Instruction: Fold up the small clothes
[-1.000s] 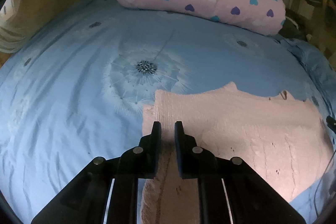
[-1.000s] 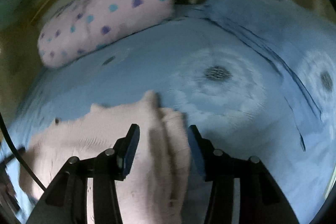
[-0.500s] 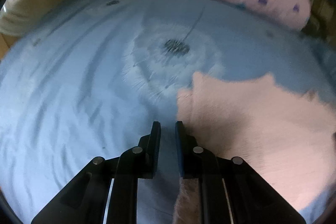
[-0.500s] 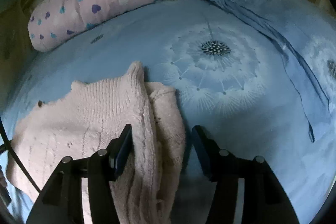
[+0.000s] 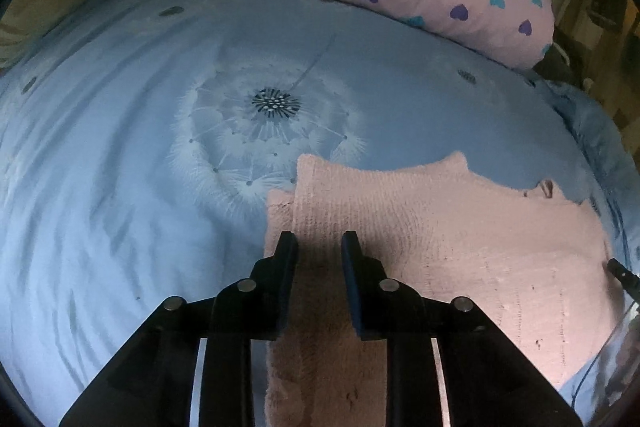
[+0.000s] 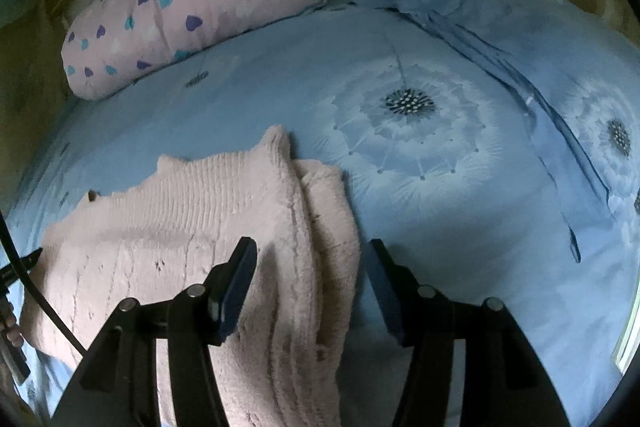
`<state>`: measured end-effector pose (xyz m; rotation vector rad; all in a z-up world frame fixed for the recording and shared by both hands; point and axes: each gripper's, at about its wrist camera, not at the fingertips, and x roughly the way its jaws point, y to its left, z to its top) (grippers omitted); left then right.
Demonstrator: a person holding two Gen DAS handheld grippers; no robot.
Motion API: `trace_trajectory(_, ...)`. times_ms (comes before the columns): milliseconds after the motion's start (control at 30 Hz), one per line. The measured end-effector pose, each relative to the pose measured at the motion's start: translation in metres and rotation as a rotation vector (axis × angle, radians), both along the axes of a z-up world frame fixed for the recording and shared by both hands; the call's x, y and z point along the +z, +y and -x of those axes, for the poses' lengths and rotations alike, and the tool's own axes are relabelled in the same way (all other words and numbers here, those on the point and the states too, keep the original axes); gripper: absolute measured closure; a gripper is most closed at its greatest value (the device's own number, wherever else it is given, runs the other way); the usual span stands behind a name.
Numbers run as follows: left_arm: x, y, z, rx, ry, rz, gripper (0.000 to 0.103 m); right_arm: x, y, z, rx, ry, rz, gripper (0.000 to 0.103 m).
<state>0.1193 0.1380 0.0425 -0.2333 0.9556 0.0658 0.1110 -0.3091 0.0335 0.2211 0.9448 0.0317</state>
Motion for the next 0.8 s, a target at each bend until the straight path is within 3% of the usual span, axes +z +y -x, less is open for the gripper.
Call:
trace_trajectory(200, -0.004, -0.001, -0.001, -0.016, -0.004, -0.003, 0.086, -0.004, 0.005, 0.0, 0.018, 0.011, 0.009, 0.044)
trace_trajectory(233, -0.004, -0.001, -0.001, -0.018, -0.013, 0.002, 0.091, -0.004, 0.005, -0.001, 0.017, 0.011, 0.009, 0.044)
trace_trajectory(267, -0.002, -0.001, 0.001, -0.022, -0.031, 0.009, 0.103, -0.005, 0.005, -0.001, 0.017, 0.012, 0.007, 0.044)
trace_trajectory(300, -0.001, -0.002, 0.001, -0.024, -0.04, 0.012, 0.103, -0.005, 0.005, -0.001, 0.017, 0.013, 0.005, 0.044)
trace_trajectory(367, 0.004, -0.005, 0.002, -0.006, -0.068, -0.041, 0.103, -0.005, 0.005, -0.001, 0.014, 0.014, 0.0, 0.044)
trace_trajectory(467, 0.009, -0.009, 0.002, 0.041, -0.101, -0.2, 0.103, -0.006, 0.004, -0.002, 0.01, 0.022, 0.0, 0.044)
trace_trajectory(533, 0.004, -0.008, 0.0, 0.043, -0.096, -0.241, 0.103, -0.01, 0.004, -0.004, 0.01, 0.037, 0.012, 0.044)
trace_trajectory(667, -0.008, -0.006, -0.005, 0.037, -0.04, -0.212, 0.103, -0.018, 0.0, -0.007, 0.014, 0.045, -0.001, 0.043)
trace_trajectory(800, 0.005, -0.011, 0.0, 0.022, -0.018, -0.211, 0.1, -0.011, -0.01, -0.003, -0.024, 0.035, -0.045, 0.043)
